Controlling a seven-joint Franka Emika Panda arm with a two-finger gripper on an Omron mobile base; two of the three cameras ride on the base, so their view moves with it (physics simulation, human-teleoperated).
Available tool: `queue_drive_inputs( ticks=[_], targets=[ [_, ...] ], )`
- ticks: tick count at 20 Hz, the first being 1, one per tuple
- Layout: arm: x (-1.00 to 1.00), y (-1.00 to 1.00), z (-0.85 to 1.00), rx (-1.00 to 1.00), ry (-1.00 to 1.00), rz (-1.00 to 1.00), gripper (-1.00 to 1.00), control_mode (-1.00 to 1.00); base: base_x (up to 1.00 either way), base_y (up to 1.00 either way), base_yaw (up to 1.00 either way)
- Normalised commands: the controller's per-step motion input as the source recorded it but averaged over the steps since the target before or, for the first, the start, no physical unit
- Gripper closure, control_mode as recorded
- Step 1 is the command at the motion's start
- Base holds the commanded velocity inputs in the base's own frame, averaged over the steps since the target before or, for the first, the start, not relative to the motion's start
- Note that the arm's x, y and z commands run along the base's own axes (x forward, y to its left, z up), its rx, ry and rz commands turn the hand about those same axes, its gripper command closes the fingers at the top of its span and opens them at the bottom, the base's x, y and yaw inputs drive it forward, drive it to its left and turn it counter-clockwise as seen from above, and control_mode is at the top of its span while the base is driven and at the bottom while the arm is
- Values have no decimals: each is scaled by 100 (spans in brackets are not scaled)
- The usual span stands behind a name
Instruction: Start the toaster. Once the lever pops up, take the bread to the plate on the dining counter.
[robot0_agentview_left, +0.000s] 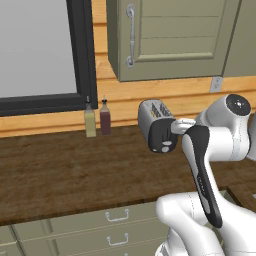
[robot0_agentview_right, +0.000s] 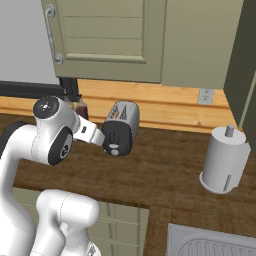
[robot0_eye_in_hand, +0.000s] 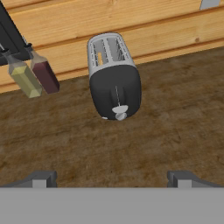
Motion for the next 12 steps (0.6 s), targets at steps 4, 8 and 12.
queue_drive_inputs(
  ticks=[4, 8, 12],
  targets=[
    [0, 0, 0, 0, 0, 0, -100, -100, 0, 0, 0],
    [0, 0, 0, 0, 0, 0, -100, -100, 0, 0, 0],
    [0, 0, 0, 0, 0, 0, -100, -100, 0, 0, 0]
  ],
)
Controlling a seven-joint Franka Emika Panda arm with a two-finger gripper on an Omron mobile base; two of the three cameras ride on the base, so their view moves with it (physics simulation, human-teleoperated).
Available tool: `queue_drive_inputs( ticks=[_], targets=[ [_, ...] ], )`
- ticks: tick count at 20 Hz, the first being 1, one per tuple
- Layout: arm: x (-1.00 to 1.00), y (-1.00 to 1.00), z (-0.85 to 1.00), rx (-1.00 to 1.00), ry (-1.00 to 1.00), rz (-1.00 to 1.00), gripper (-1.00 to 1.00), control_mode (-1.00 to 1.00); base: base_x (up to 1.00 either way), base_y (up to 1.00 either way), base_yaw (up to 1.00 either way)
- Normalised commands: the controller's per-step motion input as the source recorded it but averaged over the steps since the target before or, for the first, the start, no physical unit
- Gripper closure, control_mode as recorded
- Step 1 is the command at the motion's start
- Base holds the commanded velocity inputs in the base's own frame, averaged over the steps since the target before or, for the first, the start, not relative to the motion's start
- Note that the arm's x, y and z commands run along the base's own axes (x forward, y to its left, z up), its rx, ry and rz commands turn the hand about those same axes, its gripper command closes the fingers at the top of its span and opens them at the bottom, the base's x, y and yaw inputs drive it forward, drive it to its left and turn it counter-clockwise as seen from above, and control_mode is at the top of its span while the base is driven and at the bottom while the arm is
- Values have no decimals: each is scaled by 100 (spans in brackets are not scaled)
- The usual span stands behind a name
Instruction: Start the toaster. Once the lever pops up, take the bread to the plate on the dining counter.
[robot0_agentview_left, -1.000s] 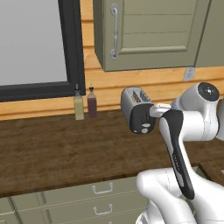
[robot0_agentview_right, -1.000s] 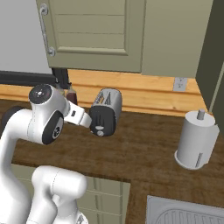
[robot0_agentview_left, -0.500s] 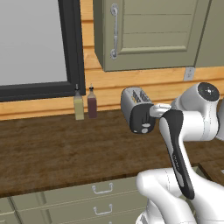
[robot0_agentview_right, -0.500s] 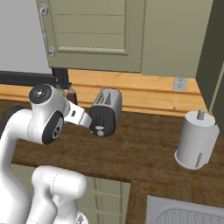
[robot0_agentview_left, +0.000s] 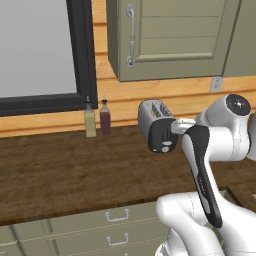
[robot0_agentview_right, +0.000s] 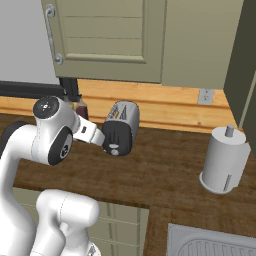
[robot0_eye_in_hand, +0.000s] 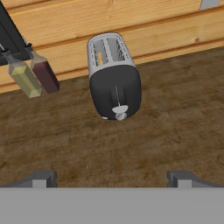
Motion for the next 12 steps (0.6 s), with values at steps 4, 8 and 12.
queue_drive_inputs(
  ticks=[4, 8, 12],
  targets=[
    [0, 0, 0, 0, 0, 0, -100, -100, 0, 0, 0],
    [0, 0, 0, 0, 0, 0, -100, -100, 0, 0, 0],
    [0, 0, 0, 0, 0, 0, -100, -100, 0, 0, 0]
  ],
)
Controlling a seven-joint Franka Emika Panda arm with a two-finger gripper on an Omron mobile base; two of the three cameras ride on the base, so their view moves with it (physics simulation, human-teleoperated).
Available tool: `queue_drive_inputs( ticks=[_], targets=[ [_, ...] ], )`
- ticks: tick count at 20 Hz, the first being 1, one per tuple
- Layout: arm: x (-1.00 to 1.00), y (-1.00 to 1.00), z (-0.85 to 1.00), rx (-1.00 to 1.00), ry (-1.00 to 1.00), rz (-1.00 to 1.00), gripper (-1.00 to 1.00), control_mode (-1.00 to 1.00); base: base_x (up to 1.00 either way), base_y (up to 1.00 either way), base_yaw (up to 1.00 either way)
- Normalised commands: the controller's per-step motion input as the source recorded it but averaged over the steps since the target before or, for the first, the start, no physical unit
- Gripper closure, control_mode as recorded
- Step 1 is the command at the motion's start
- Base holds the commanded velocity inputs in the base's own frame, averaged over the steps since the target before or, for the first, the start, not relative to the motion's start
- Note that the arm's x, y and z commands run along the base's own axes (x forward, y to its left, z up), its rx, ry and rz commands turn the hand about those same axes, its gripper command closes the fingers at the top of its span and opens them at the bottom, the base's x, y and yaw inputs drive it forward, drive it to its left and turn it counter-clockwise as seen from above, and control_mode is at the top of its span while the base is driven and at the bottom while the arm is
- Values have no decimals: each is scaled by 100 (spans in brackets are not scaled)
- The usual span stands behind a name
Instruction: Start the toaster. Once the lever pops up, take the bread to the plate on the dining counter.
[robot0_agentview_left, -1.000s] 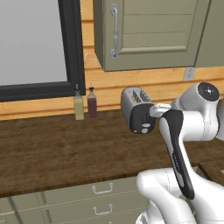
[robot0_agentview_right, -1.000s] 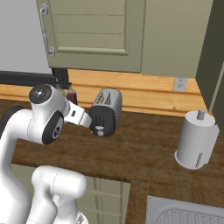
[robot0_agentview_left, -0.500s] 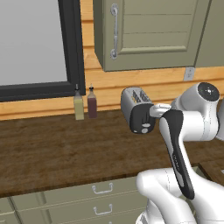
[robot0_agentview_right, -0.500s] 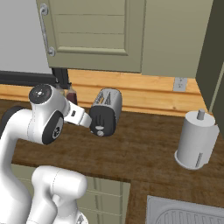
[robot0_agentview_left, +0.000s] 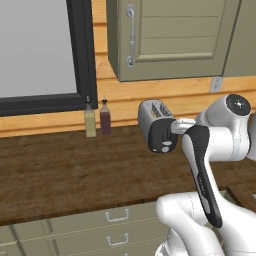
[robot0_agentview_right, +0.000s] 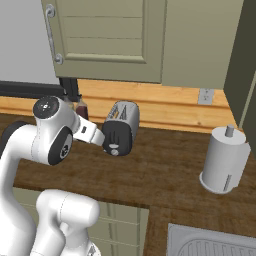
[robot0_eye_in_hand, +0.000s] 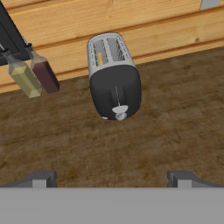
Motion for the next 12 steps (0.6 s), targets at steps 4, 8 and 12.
queue_drive_inputs(
  ticks=[4, 8, 12],
  targets=[
    [0, 0, 0, 0, 0, 0, -100, -100, 0, 0, 0],
    [0, 0, 0, 0, 0, 0, -100, -100, 0, 0, 0],
    [0, 0, 0, 0, 0, 0, -100, -100, 0, 0, 0]
  ],
)
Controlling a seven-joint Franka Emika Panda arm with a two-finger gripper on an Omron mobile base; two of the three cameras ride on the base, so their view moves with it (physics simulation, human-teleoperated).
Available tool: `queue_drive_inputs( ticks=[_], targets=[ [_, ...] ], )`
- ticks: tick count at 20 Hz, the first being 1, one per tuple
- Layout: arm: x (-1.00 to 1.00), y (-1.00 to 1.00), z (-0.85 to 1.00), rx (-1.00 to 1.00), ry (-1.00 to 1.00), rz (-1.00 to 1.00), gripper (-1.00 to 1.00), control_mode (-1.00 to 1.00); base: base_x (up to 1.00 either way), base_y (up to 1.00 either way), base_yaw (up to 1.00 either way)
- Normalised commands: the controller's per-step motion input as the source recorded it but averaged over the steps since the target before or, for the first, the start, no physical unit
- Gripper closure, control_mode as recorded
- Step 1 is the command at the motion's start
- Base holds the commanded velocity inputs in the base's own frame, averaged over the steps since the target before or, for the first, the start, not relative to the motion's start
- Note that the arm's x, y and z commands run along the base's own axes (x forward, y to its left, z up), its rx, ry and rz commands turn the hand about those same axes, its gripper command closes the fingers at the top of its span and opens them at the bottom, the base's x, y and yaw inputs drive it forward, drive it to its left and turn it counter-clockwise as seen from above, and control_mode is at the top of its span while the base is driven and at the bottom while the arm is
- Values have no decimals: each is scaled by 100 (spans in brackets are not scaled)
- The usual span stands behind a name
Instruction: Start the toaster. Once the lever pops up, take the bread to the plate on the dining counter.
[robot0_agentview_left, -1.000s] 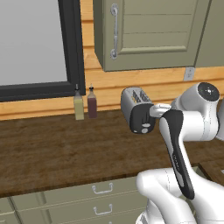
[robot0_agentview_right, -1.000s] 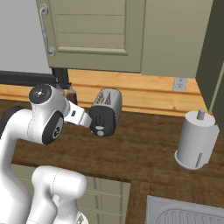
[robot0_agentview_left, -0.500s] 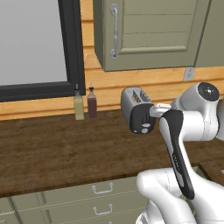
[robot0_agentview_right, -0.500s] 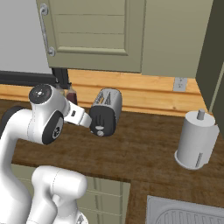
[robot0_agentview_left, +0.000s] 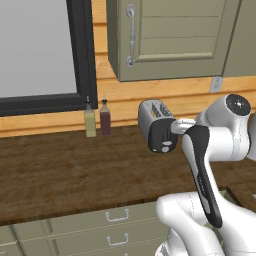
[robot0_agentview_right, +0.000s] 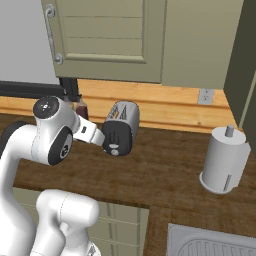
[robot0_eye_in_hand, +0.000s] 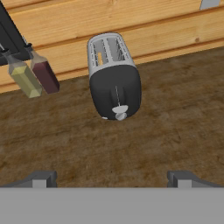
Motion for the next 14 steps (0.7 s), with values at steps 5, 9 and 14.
queue_drive_inputs(
  ticks=[5, 9, 14],
  targets=[
    [0, 0, 0, 0, 0, 0, -100, -100, 0, 0, 0],
    [0, 0, 0, 0, 0, 0, -100, -100, 0, 0, 0],
    [0, 0, 0, 0, 0, 0, -100, -100, 0, 0, 0]
  ],
)
